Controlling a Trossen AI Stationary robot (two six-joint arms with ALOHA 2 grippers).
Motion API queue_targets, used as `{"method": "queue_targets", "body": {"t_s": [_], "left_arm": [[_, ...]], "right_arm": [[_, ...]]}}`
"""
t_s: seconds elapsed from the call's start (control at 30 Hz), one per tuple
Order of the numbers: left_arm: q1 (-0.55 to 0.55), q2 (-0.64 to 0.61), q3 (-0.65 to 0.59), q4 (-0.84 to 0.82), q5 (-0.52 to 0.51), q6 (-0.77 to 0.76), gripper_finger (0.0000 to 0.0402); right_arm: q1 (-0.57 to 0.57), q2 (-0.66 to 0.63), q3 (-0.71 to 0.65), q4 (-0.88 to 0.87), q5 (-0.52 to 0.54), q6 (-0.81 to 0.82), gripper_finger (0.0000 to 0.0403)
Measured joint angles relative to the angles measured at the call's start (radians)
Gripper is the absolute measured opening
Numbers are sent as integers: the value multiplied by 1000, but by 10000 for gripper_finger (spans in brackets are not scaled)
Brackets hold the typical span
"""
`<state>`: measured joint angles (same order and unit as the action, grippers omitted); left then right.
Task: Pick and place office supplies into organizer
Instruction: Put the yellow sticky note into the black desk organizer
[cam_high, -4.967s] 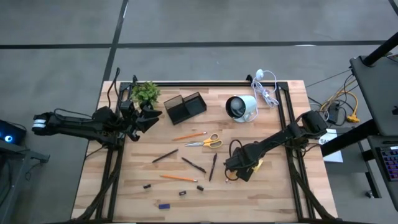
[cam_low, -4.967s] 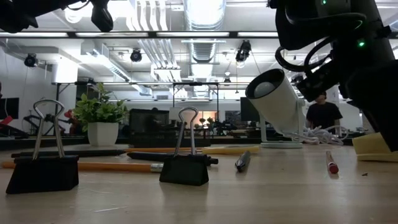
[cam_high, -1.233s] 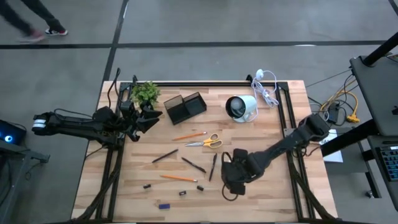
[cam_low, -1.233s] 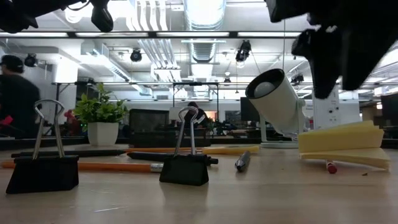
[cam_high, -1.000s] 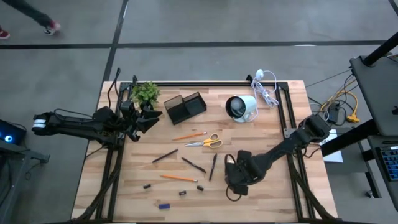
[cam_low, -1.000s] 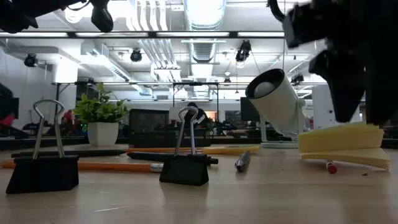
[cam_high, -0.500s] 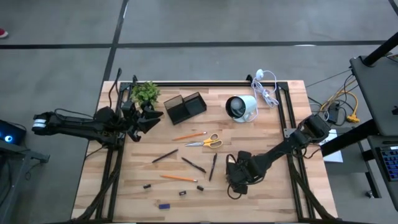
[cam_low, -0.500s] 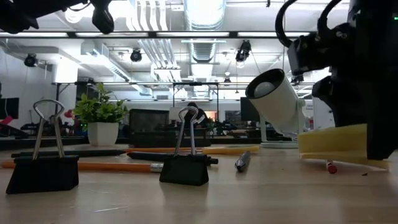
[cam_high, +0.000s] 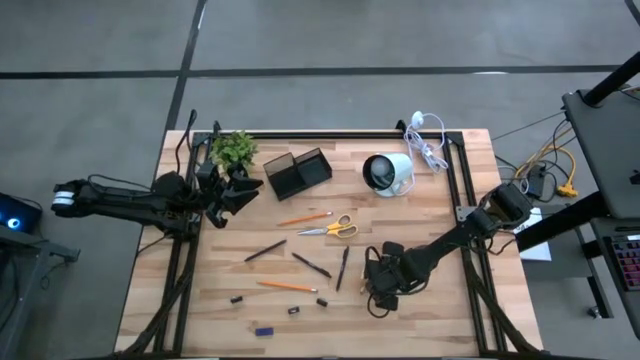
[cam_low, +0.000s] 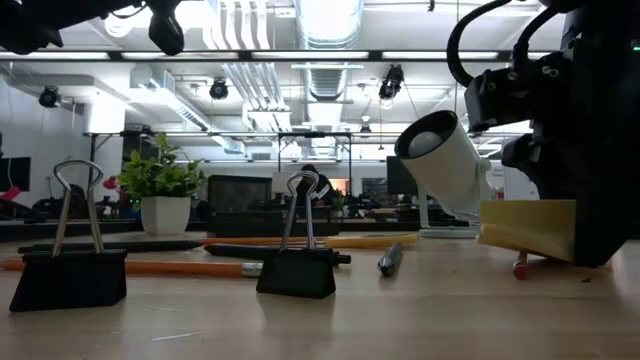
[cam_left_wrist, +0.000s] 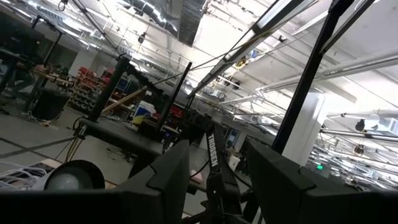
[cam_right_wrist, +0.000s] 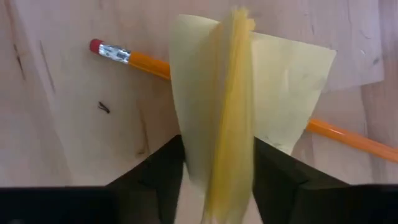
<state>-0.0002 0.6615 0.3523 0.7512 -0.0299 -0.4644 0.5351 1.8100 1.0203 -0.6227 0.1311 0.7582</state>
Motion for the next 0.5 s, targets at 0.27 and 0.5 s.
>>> {"method": "queue_targets", "body": {"t_s": [0.27, 0.5], "left_arm": [[0, 3, 0, 0, 0, 0, 146], [0, 5, 1, 0, 0, 0, 146]], "right_arm": [[0, 0, 2, -4, -24, -5, 38], [3, 5, 42, -33, -49, -59, 12]]}}
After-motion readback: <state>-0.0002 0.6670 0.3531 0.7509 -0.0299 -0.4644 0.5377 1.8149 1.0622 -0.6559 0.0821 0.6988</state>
